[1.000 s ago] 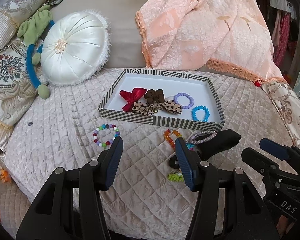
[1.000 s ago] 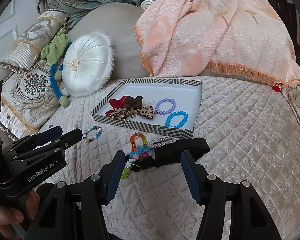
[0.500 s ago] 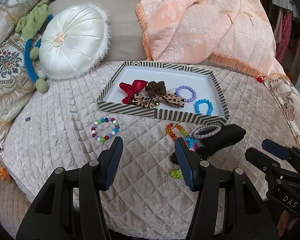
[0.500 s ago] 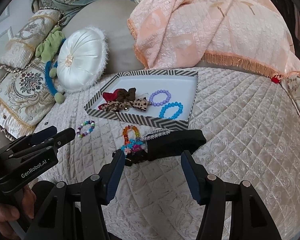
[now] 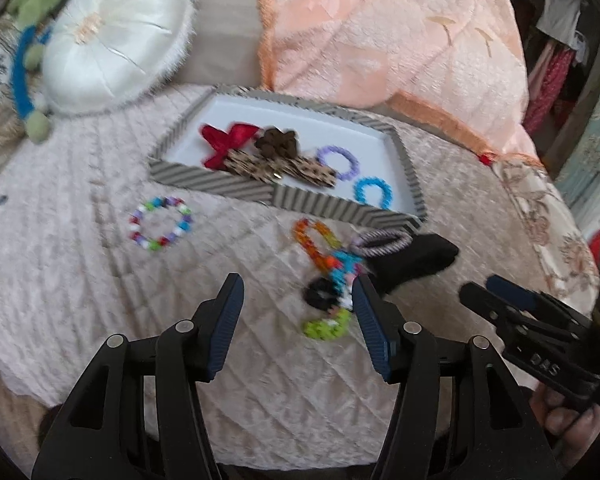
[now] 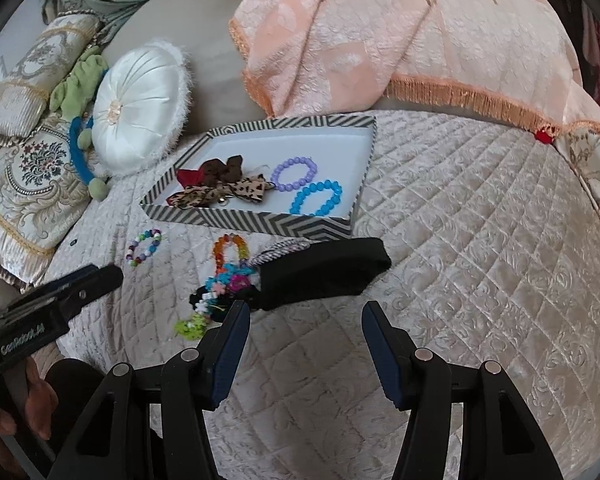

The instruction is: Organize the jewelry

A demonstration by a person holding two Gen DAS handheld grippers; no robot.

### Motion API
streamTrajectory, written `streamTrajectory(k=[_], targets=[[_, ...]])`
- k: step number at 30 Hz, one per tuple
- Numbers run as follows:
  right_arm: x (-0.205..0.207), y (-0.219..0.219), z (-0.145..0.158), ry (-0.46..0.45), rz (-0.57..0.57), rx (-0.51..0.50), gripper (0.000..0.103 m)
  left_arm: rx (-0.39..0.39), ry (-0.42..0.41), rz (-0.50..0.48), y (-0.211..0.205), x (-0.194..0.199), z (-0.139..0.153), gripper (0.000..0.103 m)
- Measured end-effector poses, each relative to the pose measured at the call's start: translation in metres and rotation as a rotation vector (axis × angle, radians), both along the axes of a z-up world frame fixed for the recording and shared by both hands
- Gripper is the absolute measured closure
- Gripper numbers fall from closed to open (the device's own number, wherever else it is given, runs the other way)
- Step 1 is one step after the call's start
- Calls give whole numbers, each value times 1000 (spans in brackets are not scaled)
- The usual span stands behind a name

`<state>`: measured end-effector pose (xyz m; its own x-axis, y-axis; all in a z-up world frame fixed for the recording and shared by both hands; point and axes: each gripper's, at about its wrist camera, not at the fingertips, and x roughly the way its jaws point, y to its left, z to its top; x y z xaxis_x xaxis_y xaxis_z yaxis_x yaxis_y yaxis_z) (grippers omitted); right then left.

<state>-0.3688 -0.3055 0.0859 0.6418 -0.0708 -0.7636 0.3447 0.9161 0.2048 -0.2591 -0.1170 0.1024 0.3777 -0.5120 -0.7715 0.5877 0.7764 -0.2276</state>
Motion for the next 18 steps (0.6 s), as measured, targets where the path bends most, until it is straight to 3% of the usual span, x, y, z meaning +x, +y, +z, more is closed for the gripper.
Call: streamTrajectory(k=[2,7,11,12,13,14,15,18], targets=[[1,-3,-2,6,-6,3,47,6,1,-45,-8,-6,-5,36],[2,-8,-9,15,-9,20,47,118,-51,-124,-33,-17,-26,36],[7,-8,-11,14,16,30,47,139,-41,-141,-44,-11,-43,38],[9,-8,-11,10,22,28,47,136,-32,-142,-45,-9,-45,41],[11,-8,-10,5,29,27,47,132,-8,-148,-48,-5,-50,56],[14,-8,-9,1,38,28,47,135,10,-151,-49,-3,-54,78],[18,-9,-8,-2,45,32,47,136,54,-147,-50,3,-60,87],[31,-11,-5,-18,68,27,53,80,117,-117,-40,13,-60,92]])
